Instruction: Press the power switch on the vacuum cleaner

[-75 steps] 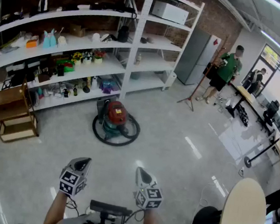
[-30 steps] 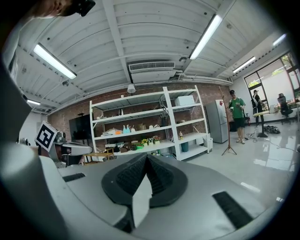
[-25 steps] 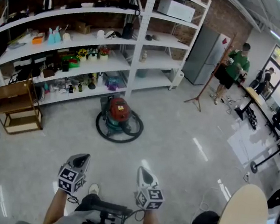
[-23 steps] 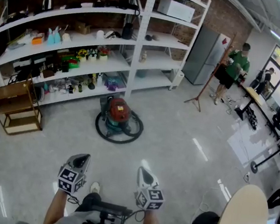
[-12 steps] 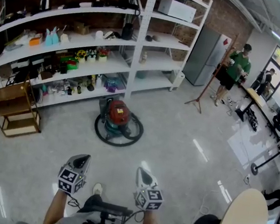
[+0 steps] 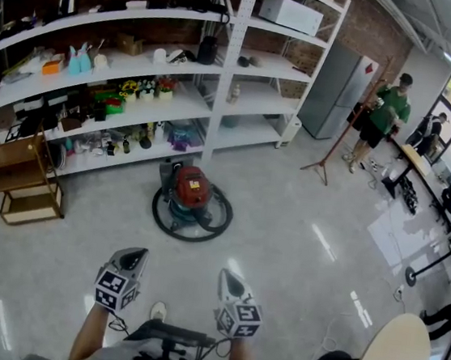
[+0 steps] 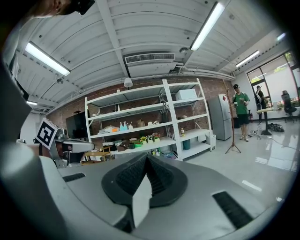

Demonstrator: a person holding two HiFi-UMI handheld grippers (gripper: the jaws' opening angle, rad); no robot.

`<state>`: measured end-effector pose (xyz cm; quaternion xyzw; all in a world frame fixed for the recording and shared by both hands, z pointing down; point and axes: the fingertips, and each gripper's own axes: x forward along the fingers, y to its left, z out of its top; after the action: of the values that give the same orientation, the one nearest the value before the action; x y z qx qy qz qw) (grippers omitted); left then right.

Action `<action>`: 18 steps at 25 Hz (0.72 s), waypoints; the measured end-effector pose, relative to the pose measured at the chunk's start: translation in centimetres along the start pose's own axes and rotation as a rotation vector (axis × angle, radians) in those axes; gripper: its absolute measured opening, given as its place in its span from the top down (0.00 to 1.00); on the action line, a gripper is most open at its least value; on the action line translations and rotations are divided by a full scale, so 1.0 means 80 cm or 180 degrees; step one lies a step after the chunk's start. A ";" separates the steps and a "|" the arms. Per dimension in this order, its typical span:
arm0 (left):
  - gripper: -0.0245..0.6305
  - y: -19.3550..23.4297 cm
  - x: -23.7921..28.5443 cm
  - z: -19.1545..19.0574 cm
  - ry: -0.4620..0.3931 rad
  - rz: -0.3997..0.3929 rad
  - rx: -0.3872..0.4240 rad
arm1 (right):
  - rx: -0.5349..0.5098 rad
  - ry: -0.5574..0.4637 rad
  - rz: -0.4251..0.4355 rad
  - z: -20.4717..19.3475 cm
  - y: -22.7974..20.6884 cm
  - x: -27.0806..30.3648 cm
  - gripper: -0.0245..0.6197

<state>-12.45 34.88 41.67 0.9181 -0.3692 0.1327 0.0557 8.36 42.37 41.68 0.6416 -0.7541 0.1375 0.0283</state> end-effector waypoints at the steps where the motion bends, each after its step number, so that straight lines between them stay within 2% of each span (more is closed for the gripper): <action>1: 0.95 0.008 0.006 0.004 0.0002 0.0003 -0.0007 | -0.0004 0.0006 0.0004 0.004 0.000 0.009 0.94; 18: 0.95 0.122 0.088 0.033 -0.0001 -0.0073 -0.0068 | -0.0083 0.0052 0.0013 0.056 0.012 0.145 0.94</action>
<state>-13.85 22.64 41.16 0.9217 -0.3601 0.1279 0.0669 6.02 30.26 39.78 0.6384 -0.7569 0.1329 0.0426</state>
